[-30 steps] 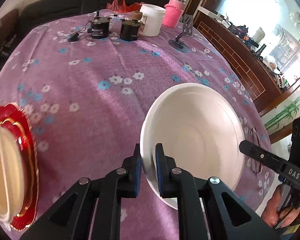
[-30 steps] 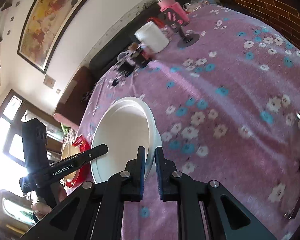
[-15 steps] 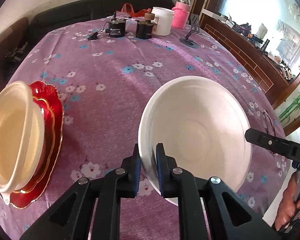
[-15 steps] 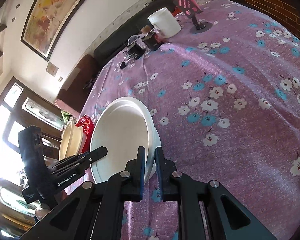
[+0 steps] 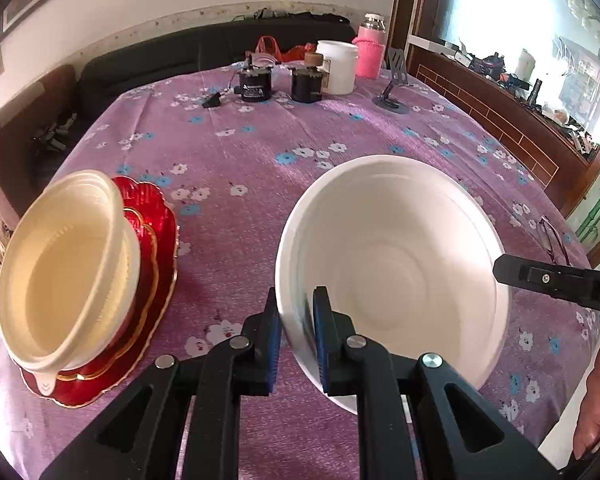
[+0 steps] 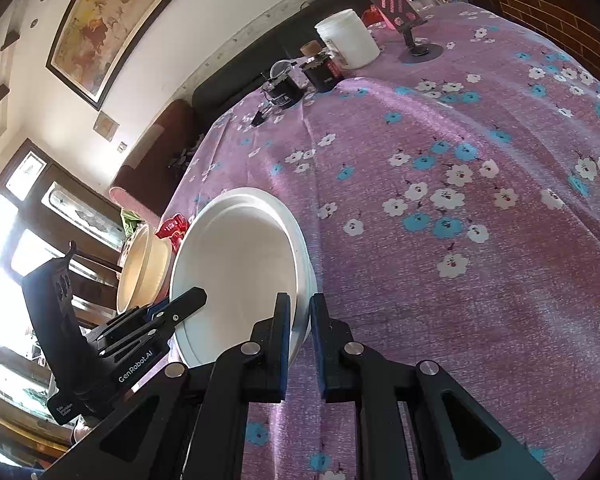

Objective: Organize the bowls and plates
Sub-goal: 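Carry the white bowl with the left tool over the plate stack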

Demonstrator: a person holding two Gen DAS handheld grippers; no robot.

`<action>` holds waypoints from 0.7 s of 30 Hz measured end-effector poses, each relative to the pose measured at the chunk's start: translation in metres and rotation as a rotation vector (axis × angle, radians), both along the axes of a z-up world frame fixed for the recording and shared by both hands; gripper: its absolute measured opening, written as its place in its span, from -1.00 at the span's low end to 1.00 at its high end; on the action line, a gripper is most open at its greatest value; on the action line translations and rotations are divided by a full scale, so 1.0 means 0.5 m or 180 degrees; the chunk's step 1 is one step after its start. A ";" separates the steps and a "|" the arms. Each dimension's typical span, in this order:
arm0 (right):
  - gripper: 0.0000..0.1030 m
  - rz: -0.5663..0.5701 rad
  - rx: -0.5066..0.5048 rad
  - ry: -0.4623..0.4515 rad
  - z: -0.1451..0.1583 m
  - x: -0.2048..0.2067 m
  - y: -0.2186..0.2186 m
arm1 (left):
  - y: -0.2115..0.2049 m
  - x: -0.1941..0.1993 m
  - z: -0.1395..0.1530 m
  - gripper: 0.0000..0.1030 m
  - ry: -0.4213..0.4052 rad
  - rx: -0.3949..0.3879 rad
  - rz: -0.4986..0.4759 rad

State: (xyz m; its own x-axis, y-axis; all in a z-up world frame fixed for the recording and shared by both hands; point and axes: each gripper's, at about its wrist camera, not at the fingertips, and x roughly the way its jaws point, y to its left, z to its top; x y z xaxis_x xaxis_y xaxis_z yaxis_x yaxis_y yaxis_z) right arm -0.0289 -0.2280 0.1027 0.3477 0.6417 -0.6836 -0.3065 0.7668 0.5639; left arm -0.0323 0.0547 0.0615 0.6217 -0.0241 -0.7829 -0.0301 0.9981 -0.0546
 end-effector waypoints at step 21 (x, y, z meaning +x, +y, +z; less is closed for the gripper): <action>-0.78 0.0092 -0.0079 -0.0162 0.029 -0.017 0.042 | 0.021 -0.034 0.025 -0.74 -0.0277 0.0148 0.0119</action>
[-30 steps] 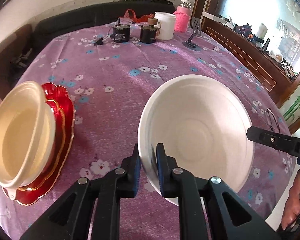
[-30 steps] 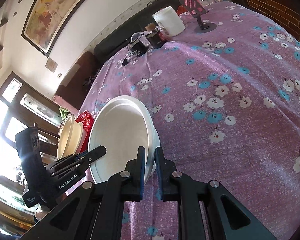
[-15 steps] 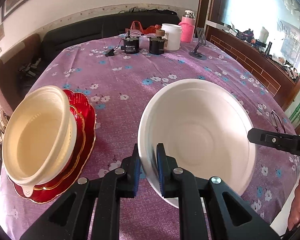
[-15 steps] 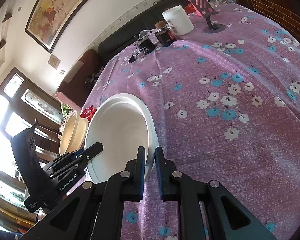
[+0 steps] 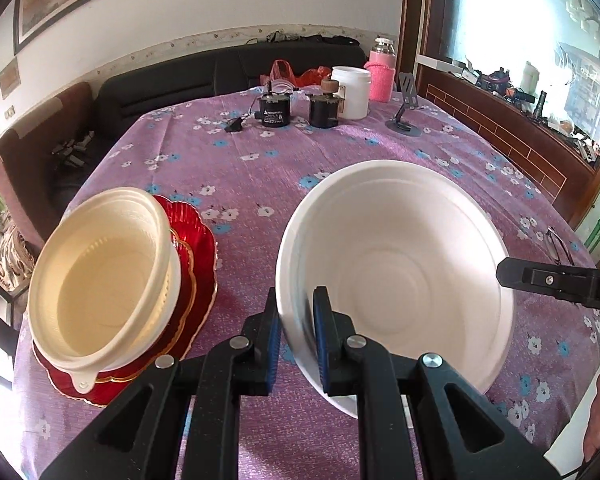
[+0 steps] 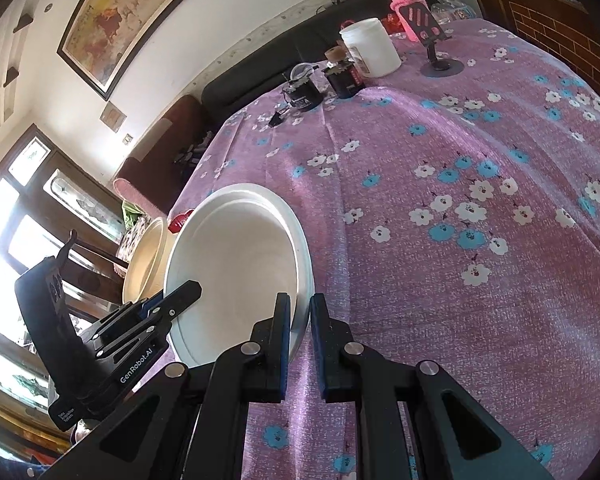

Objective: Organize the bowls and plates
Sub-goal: 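Carry the white bowl with the left tool over the plate stack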

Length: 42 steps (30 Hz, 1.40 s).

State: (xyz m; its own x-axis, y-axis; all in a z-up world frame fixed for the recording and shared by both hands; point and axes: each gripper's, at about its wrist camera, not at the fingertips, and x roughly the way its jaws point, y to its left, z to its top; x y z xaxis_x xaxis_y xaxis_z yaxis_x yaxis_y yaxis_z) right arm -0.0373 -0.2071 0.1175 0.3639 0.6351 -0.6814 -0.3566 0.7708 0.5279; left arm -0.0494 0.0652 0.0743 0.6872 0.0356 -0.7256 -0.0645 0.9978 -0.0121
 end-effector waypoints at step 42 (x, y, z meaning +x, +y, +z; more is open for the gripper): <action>-0.77 0.0644 -0.0139 -0.0493 0.120 0.007 0.273 | 0.212 -0.084 0.104 -0.57 -0.0604 -0.0008 0.0802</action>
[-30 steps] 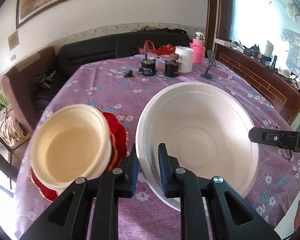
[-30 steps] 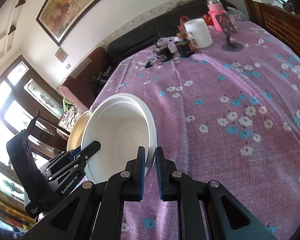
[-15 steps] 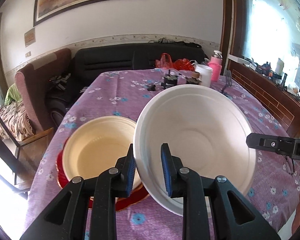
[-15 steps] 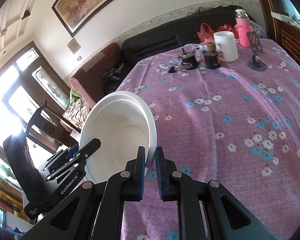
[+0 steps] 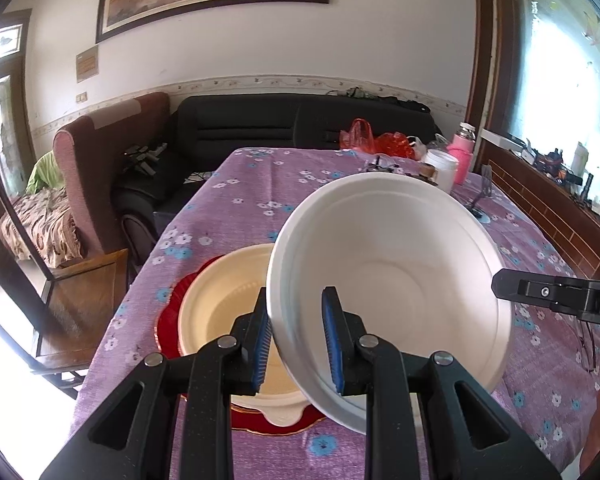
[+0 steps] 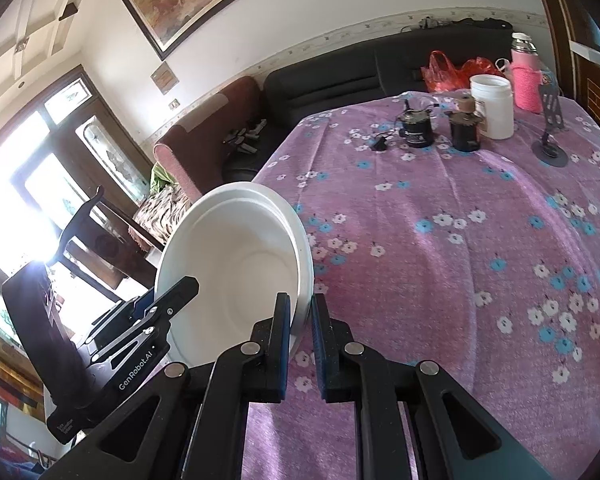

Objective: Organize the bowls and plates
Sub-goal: 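Carry the white bowl with the left tool over the plate stack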

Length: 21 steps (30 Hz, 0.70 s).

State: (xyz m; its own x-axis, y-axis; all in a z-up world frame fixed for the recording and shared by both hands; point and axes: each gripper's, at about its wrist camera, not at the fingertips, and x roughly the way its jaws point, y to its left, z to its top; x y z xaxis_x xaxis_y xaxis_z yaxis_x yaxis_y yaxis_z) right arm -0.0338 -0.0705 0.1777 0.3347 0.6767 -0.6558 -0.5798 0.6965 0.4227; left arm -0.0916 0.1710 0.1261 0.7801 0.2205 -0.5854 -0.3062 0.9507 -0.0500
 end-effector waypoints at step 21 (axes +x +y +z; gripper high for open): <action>-0.77 0.0200 -0.0115 0.0000 -0.012 0.023 0.136 | 0.092 -0.005 -0.020 -0.57 0.0022 -0.0052 0.0359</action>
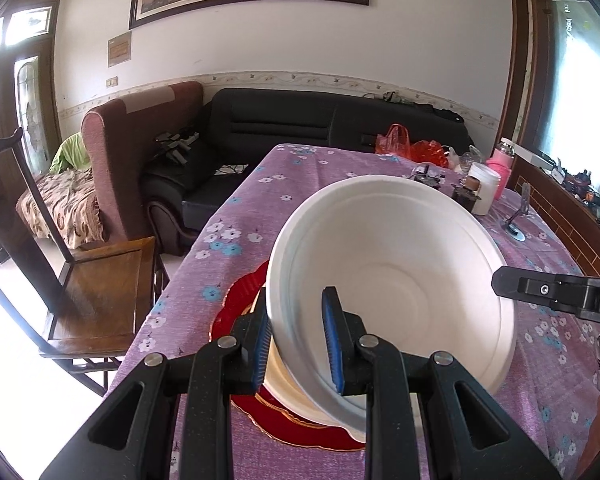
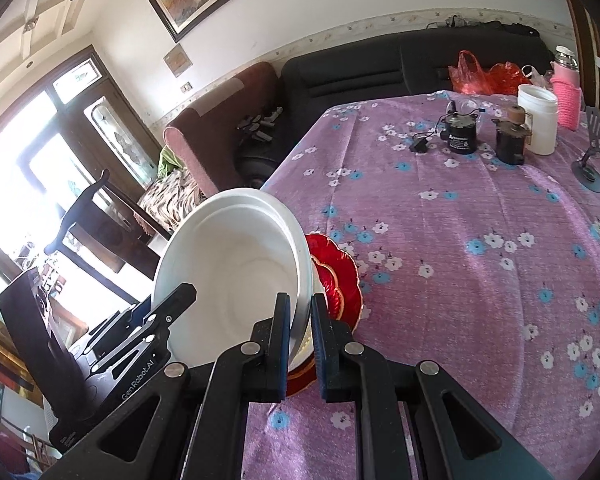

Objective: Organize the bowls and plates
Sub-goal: 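Carry the white bowl with the left tool over the plate stack, then lower the white bowl onto the plates with the left tool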

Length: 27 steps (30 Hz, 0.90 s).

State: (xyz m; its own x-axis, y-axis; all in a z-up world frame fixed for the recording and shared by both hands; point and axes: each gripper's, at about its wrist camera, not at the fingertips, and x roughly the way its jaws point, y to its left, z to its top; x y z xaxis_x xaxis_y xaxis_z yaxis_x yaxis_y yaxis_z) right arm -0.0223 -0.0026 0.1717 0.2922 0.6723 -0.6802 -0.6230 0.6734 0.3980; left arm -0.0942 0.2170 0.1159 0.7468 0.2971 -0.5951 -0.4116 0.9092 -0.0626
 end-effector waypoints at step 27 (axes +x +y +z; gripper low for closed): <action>-0.76 0.0043 -0.0154 0.0097 -0.043 0.008 0.050 | 0.027 0.000 -0.036 -0.57 0.0083 0.0053 0.0136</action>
State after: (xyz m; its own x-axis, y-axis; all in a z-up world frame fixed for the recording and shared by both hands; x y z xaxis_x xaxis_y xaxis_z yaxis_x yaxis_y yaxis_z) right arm -0.0183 0.0225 0.1504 0.2621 0.6422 -0.7204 -0.6202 0.6840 0.3841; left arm -0.0941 0.2303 0.0982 0.7174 0.3384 -0.6089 -0.4515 0.8915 -0.0365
